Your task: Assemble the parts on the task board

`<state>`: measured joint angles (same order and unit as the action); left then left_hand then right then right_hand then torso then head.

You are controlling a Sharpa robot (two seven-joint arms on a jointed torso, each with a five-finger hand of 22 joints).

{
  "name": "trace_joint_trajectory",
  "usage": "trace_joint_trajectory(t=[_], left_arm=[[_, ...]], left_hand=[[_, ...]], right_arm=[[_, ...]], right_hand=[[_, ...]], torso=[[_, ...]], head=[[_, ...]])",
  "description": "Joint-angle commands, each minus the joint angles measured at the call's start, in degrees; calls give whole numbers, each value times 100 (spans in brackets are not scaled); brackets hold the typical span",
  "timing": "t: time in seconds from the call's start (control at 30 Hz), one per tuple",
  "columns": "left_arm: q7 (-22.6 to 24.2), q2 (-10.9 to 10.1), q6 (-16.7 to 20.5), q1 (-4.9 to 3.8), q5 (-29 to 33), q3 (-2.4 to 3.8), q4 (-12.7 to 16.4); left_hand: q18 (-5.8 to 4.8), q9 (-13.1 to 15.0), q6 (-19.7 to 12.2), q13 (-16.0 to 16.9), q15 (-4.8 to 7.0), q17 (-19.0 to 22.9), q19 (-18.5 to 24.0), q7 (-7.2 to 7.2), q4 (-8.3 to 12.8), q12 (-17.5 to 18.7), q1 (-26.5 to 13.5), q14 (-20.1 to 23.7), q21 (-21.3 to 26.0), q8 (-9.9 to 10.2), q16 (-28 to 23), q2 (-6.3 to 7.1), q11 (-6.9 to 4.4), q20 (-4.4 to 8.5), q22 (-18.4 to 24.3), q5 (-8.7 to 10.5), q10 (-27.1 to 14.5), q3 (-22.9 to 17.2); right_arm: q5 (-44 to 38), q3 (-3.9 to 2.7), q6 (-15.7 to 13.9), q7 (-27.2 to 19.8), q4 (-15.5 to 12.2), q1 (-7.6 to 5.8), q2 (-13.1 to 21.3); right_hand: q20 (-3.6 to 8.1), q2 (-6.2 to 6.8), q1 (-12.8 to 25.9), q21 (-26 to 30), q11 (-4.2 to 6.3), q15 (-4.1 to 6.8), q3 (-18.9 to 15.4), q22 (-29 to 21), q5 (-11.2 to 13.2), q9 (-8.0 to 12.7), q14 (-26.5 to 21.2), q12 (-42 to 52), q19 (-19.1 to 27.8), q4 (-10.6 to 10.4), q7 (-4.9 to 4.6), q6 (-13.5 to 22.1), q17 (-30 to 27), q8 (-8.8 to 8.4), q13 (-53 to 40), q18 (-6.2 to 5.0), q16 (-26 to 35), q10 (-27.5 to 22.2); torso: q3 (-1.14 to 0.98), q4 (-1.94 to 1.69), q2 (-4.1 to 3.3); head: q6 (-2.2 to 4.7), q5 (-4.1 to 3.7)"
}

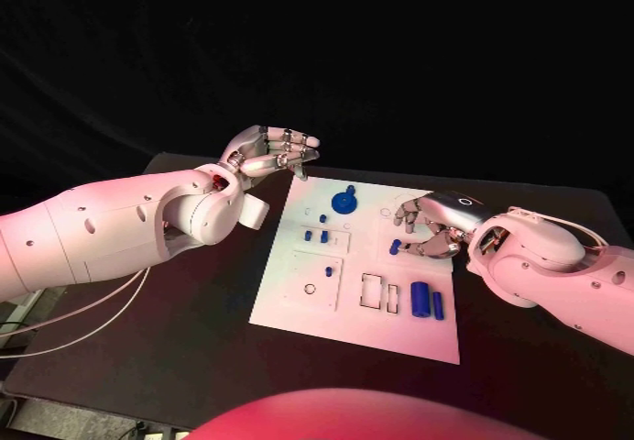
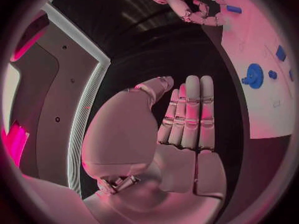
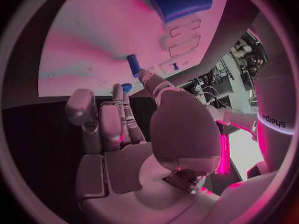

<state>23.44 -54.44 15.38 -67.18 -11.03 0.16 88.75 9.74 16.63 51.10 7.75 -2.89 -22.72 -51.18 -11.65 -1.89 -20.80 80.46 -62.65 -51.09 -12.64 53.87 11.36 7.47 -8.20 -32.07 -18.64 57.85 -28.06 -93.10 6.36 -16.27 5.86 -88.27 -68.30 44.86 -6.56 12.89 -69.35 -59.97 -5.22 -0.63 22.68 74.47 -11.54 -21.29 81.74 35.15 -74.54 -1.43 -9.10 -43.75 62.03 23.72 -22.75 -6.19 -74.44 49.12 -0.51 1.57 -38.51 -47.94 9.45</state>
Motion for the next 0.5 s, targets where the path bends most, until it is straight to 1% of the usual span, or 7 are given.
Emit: trace_joint_trajectory(t=[0.03, 0.17, 0.4, 0.43, 0.47, 0.5], left_arm=[[55, 14, -83, -1, 26, 3, 6], [52, 12, -78, -1, 26, 3, 4], [49, 20, -76, -1, 26, 3, -1], [49, 21, -76, -1, 26, 3, -2], [48, 23, -76, -1, 26, 3, -3], [48, 23, -76, -1, 26, 3, -4]], left_hand=[[75, -5, -25, 5, 4, -5, 40, -2, 47, -19, -13, 48, 6, 9, -14, -61, 1, 4, -8, -34, -24, 1], [76, -5, -23, 7, 4, -7, 40, -1, 50, -26, -9, 48, 3, 6, -12, -70, 0, 4, -10, -35, -26, -2], [76, -5, -23, 7, 4, -7, 40, -1, 50, -26, -9, 48, 3, 6, -12, -70, 0, 4, -10, -35, -26, -2], [76, -5, -23, 7, 4, -7, 40, -1, 50, -26, -9, 48, 3, 6, -12, -70, 0, 4, -10, -35, -26, -2], [76, -5, -23, 7, 4, -7, 40, -1, 50, -26, -9, 48, 3, 6, -12, -70, 0, 4, -10, -35, -26, -2], [76, -5, -23, 7, 4, -7, 40, -1, 50, -26, -9, 48, 3, 6, -12, -70, 0, 4, -10, -35, -26, -2]], right_arm=[[11, 10, 365, 60, 32, 32, -37], [65, 24, 400, 36, 60, 69, -77], [135, 33, 375, -15, 106, 109, -158], [140, 34, 371, -19, 115, 113, -171], [156, 36, 352, -25, 133, 118, -192], [163, 36, 342, -27, 140, 121, -201]], right_hand=[[-22, -53, -33, 47, -23, -36, -31, -3, -38, 13, -26, 43, 23, -17, -16, -91, -12, 49, -8, -5, -9, -70], [-35, -67, -43, 41, -39, -49, -31, 6, -51, 23, -28, 60, 17, -35, -35, -150, -10, 58, -11, -4, -17, -89], [-51, -140, -121, -31, -43, -56, 45, 55, -97, 62, -11, 109, -32, -59, -40, -281, 13, 52, -8, 6, -49, -72], [-52, -148, -120, -27, -41, -55, 64, 55, -150, 75, -10, 113, -33, -74, -41, -297, 6, 40, -3, 4, -49, -71], [-52, -168, -144, -52, -39, -53, 124, 75, -260, 104, -3, 121, -52, -93, -37, -336, 13, 15, 10, 8, -60, -64], [-51, -196, -171, -76, -36, -48, 170, 90, -261, 116, 6, 128, -68, -96, -32, -362, 24, 7, 16, 12, -70, -50]], torso=[[-1, 1, -3], [2, 10, 4], [-1, 8, 4], [-1, 8, 4], [-1, 5, 4], [-1, 4, 4]], head=[[-17, 10], [-27, 15], [-25, 16], [-25, 16], [-22, 11], [-20, 11]])
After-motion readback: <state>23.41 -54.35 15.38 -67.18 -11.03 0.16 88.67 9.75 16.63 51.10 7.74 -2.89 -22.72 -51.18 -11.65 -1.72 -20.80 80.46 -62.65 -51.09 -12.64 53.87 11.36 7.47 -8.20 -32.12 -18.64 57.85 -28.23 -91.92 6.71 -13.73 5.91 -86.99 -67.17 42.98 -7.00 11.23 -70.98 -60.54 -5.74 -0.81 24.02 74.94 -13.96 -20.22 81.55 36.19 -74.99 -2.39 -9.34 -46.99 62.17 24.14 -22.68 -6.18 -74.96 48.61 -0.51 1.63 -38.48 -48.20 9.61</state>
